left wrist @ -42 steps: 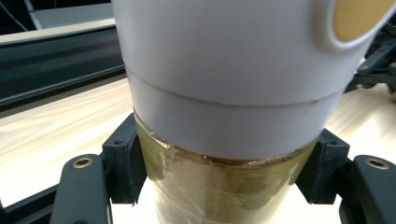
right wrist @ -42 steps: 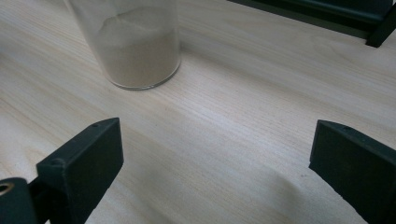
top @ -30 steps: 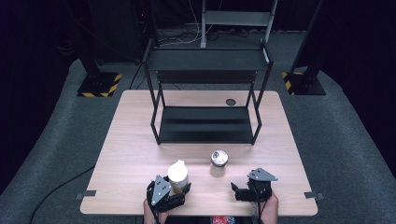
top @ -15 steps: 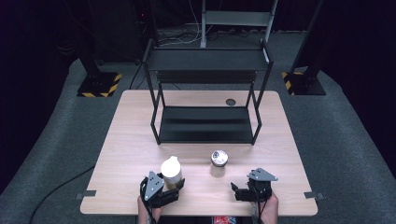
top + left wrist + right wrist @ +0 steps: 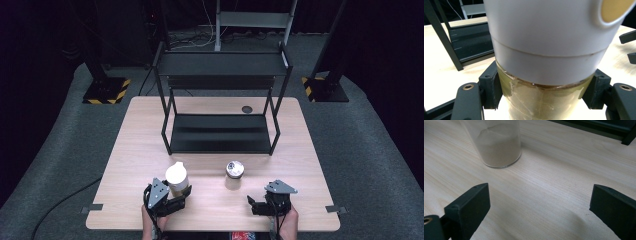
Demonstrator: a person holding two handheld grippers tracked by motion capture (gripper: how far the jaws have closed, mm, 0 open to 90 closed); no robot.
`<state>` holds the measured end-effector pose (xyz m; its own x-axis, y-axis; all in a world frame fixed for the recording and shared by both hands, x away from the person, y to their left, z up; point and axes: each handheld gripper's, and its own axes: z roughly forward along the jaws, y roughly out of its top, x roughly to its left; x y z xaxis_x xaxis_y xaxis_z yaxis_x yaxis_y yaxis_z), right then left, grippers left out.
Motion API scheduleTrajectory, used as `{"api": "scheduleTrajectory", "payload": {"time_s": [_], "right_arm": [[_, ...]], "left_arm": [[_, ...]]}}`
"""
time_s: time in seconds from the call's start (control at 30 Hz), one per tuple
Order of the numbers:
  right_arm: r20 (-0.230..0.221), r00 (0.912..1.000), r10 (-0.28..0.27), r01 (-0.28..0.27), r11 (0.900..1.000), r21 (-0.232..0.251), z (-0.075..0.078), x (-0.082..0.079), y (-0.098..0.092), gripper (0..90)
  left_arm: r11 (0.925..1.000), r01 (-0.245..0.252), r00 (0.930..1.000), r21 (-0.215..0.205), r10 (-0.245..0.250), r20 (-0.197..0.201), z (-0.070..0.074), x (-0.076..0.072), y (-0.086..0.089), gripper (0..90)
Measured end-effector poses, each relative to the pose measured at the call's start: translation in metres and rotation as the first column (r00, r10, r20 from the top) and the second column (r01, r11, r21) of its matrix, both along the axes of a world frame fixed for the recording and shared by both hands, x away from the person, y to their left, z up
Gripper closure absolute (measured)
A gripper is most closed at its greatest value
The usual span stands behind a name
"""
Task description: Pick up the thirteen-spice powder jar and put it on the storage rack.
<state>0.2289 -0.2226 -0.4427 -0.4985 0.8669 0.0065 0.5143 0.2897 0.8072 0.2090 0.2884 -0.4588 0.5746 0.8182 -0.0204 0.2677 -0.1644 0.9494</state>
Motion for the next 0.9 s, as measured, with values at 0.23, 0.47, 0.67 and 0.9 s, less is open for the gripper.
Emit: {"api": "scheduleTrajectory", "payload": {"time_s": [0.23, 0.47, 0.67, 0.9], "right_arm": [[-0.001, 1.0, 0.0, 0.0, 1.0, -0.002, 0.0, 0.0, 0.0, 2.3], [-0.003, 1.0, 0.0, 0.0, 1.0, -0.003, 0.0, 0.0, 0.001, 2.3], [-0.002, 1.0, -0.002, 0.002, 1.0, -0.003, 0.0, 0.0, 0.001, 2.4], [-0.005, 1.0, -0.003, 0.003, 1.0, -0.004, 0.001, 0.001, 0.001, 2.4]], "left_arm": [[1.0, -0.002, 1.0, -0.008, 0.002, 0.002, 0.003, 0.006, 0.004, 30.2], [1.0, -0.009, 0.9999, 0.0, 0.009, 0.013, 0.008, 0.012, 0.006, 30.2], [0.9999, -0.01, 0.9997, 0.003, 0.01, 0.02, 0.012, 0.019, 0.009, 30.2], [0.9998, -0.006, 0.9996, 0.017, 0.005, 0.029, 0.018, 0.028, 0.01, 30.2]]}}
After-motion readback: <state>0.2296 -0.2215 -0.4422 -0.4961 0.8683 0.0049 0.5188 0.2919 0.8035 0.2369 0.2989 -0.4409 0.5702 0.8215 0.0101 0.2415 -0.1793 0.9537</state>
